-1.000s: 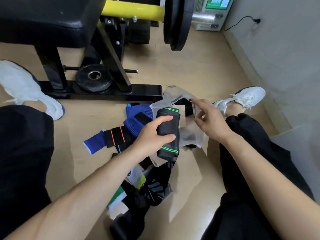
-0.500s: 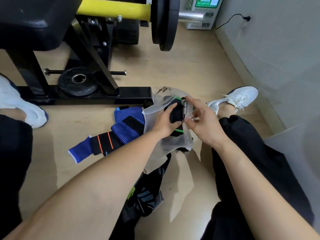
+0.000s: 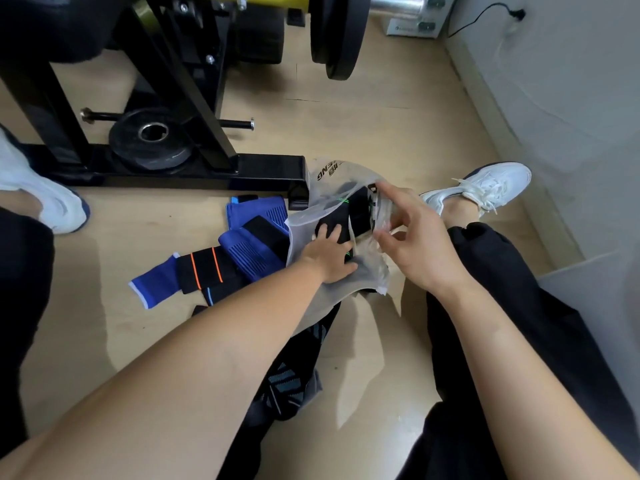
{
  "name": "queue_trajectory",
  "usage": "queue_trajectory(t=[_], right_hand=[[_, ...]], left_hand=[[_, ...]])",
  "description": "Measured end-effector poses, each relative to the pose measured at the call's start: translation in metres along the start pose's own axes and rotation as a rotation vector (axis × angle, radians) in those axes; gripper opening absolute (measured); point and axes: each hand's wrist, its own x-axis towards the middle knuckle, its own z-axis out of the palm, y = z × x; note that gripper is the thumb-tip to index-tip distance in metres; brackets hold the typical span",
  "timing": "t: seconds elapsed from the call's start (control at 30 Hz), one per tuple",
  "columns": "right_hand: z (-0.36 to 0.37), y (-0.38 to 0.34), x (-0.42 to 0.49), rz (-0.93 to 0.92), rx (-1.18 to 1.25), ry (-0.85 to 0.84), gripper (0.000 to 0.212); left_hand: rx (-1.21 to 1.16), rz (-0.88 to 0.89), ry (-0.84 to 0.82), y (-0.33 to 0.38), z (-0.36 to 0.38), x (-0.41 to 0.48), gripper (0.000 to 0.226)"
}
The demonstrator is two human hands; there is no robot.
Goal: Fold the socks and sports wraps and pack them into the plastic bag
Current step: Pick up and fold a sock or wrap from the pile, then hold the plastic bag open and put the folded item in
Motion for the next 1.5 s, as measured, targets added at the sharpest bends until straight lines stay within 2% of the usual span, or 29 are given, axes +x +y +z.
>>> queue_trajectory(t=[0.2, 0.27, 0.43, 0.53, 0.6, 0.67, 0.73, 0.8, 0.87, 0.93, 1.03, 1.13, 1.23, 1.3, 1.37, 1.43, 1.5], right_hand=[[0.005, -0.005, -0.004, -0.048, -0.048, -0.030, 0.071], [0.005, -0.003, -0.004, -0.051, -0.074, -0.053, 0.071], [0.012, 0.001, -0.006, -0.039, -0.119, -0.088, 0.076], [0.018, 0.001, -0.009, -0.083, -0.148, -0.096, 0.069], [0.020, -0.001, -0.014, -0.109, -0.172, -0.062, 0.062], [0.022, -0.005, -0.020, -0.155, -0.237, 0.001, 0.054], [0.024, -0.009, -0.028, -0.179, -0.283, 0.053, 0.046], [0.031, -0.015, -0.041, -0.176, -0.265, 0.051, 0.036], [0.043, -0.018, -0.057, -0.147, -0.234, -0.033, 0.029], [0.060, -0.015, -0.073, -0.104, -0.252, -0.179, 0.026], [0.084, -0.003, -0.089, -0.002, -0.268, -0.435, 0.025], [0.103, 0.010, -0.100, 0.062, -0.321, -0.638, 0.028], [0.115, 0.017, -0.107, 0.147, -0.266, -0.719, 0.031], [0.124, 0.018, -0.112, 0.219, -0.200, -0.741, 0.035], [0.133, 0.016, -0.116, 0.289, -0.106, -0.738, 0.047], [0.141, 0.015, -0.118, 0.343, -0.006, -0.715, 0.060], [0.146, 0.012, -0.117, 0.357, 0.068, -0.693, 0.058]], left_hand=[[-0.181, -0.048, -0.030, -0.010, 0.007, 0.034, 0.091], [-0.225, -0.053, -0.062, -0.012, 0.003, 0.034, 0.079], [-0.343, -0.031, 0.040, -0.001, -0.001, -0.006, 0.063], [-0.485, 0.031, 0.190, 0.003, 0.007, -0.056, 0.059], [-0.535, 0.123, 0.356, -0.003, 0.011, -0.100, 0.043], [-0.459, 0.214, 0.529, -0.015, 0.016, -0.146, 0.023], [-0.364, 0.255, 0.615, -0.037, 0.027, -0.177, 0.011], [-0.292, 0.219, 0.539, -0.061, 0.040, -0.200, 0.015], [-0.222, 0.187, 0.359, -0.077, 0.054, -0.217, 0.035], [-0.140, 0.159, 0.160, -0.079, 0.067, -0.226, 0.058], [-0.059, 0.044, -0.001, -0.074, 0.085, -0.224, 0.069], [-0.015, -0.005, -0.014, -0.077, 0.097, -0.216, 0.056], [-0.031, 0.009, 0.010, -0.083, 0.097, -0.213, 0.021], [-0.087, -0.008, 0.042, -0.087, 0.090, -0.215, 0.013], [-0.207, 0.001, 0.064, -0.091, 0.077, -0.220, 0.011], [-0.428, 0.010, 0.043, -0.094, 0.060, -0.226, 0.009], [-0.685, -0.004, 0.019, -0.093, 0.041, -0.231, 0.009]])
